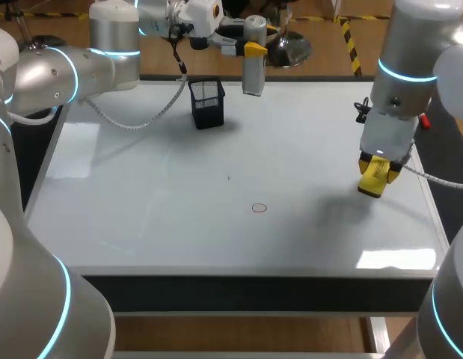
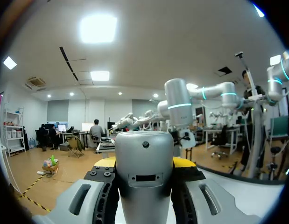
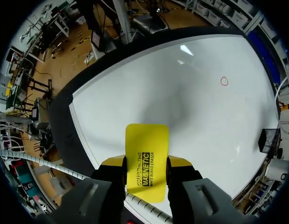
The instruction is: Pick up the inspection probe, press it on each red-marked spot on the whiteboard one by one, put down the probe, pick up the eraser, and wipe off all the red marks.
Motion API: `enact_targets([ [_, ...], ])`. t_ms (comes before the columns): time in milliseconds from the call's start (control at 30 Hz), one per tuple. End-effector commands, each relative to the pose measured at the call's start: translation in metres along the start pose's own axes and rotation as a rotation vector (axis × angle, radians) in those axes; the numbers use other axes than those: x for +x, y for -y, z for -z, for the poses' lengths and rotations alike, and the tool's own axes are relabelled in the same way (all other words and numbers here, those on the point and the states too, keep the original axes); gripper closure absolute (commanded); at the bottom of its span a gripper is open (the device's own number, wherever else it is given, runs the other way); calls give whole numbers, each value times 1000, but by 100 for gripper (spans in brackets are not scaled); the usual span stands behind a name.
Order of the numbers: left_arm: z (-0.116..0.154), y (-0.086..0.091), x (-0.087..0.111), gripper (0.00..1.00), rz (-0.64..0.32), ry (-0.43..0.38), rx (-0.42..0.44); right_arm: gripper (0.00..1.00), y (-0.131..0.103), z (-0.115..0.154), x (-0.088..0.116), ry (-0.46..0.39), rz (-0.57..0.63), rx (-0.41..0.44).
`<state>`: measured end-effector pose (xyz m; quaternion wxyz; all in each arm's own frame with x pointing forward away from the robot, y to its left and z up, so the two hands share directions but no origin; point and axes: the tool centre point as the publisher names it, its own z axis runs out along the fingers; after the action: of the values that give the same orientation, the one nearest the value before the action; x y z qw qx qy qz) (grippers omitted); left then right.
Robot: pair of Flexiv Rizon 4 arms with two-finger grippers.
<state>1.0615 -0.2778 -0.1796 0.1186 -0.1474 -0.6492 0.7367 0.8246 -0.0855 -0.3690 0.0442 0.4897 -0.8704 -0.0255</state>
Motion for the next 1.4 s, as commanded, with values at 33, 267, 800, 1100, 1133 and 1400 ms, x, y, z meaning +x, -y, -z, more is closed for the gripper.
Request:
enact_targets([
  [33, -4, 8, 9, 100, -23, 3, -22, 100, 0, 1, 1, -1, 2, 2],
  [267, -15, 23, 35, 100, -48, -1, -28, 100, 0, 1, 1, -1, 2, 2],
  [800, -45, 42, 121, 100, -92, 5, -41, 100, 0, 1, 1, -1, 2, 2],
  [1100, -55, 29, 177, 100, -60, 27, -43, 100, 0, 1, 1, -1, 2, 2],
  [1133, -55, 28, 182, 100, -58, 30, -37, 100, 0, 1, 1, -1, 2, 2],
  [1400, -70, 21, 214, 100, -59, 55, -30, 100, 0, 1, 1, -1, 2, 2],
])
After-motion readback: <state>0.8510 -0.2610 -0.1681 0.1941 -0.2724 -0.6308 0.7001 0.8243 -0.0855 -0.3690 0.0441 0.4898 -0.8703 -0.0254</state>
